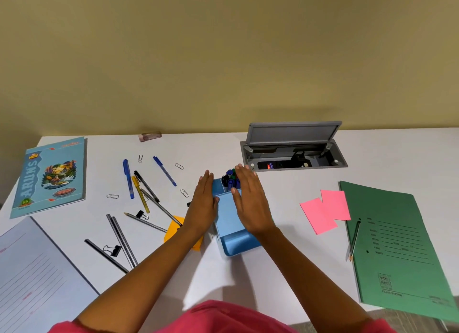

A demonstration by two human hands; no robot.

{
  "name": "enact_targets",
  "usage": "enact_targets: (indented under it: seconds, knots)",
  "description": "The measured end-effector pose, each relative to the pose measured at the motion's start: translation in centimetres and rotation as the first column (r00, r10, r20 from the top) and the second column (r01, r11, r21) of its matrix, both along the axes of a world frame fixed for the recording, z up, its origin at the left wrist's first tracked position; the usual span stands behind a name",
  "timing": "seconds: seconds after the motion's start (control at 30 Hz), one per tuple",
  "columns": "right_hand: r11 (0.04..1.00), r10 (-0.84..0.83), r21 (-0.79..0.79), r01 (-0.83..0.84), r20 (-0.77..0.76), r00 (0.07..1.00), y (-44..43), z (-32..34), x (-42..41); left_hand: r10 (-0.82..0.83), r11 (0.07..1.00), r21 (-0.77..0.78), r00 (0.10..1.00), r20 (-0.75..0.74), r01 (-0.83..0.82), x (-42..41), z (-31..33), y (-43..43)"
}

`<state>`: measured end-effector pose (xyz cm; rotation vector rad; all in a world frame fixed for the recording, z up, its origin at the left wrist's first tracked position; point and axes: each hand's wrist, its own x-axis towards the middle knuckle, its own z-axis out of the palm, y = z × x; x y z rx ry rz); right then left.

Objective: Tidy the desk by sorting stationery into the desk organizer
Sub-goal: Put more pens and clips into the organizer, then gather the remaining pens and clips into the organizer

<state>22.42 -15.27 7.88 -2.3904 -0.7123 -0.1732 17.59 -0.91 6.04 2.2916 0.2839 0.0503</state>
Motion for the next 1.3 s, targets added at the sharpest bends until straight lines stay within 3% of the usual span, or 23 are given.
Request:
enact_targets:
  seconds: [0.1,0.2,0.3,0.47,0.6,0.7,0.87,0.97,1.17,1.3]
  knots:
    - [0.988,-0.134,0.076,0.135,-0.007,0.991,-2.2,-0.6,-1.4,0.052,0.999,0.002,0.999,0.001,-0.052,-1.1,0.1,-0.4]
    - [0.961,-0.229,0.187,0.205,0.117,0.966,-5.1,-1.3,-2.7,0.127,0.988,-0.083,0.989,-0.073,-0.133,-2.2,0.4,-0.9]
    - [0.916,-0.376,0.206,0.345,0.137,0.916,-8.0,-1.5,-3.5,0.171,0.970,-0.161,0.981,-0.092,-0.184,-3.0,0.9,-1.7]
    - [0.804,-0.594,0.057,0.591,0.088,0.800,-14.6,-4.4,-3.5,0.212,0.943,-0.213,0.956,-0.204,-0.255,-4.3,2.1,-3.2]
    - [0.610,-0.781,-0.214,0.763,0.001,0.625,-19.8,-7.2,-3.2,0.174,0.940,-0.237,0.942,-0.288,-0.246,-5.2,1.9,-4.0]
    - [0.522,-0.843,-0.367,0.770,-0.089,0.530,-22.3,-8.1,-3.2,0.157,0.947,-0.222,0.938,-0.308,-0.231,-5.7,2.1,-4.3]
    - [0.522,-0.837,-0.488,0.700,-0.135,0.531,-24.4,-9.7,-3.6,0.136,0.955,-0.213,0.943,-0.305,-0.207,-6.0,2.3,-4.2]
    - [0.475,-0.880,-0.367,0.800,-0.179,0.441,-24.3,-9.1,-3.6,0.130,0.956,-0.215,0.944,-0.302,-0.200,-6.1,2.8,-4.2]
    - [0.512,-0.855,-0.306,0.803,-0.090,0.510,-23.7,-7.2,-3.7,0.127,0.955,-0.221,0.944,-0.304,-0.199,-6.2,3.2,-4.2]
    - [0.529,-0.848,-0.128,0.839,-0.091,0.522,-21.6,-5.4,-3.8,0.127,0.947,-0.247,0.944,-0.305,-0.207,-6.2,3.3,-4.1]
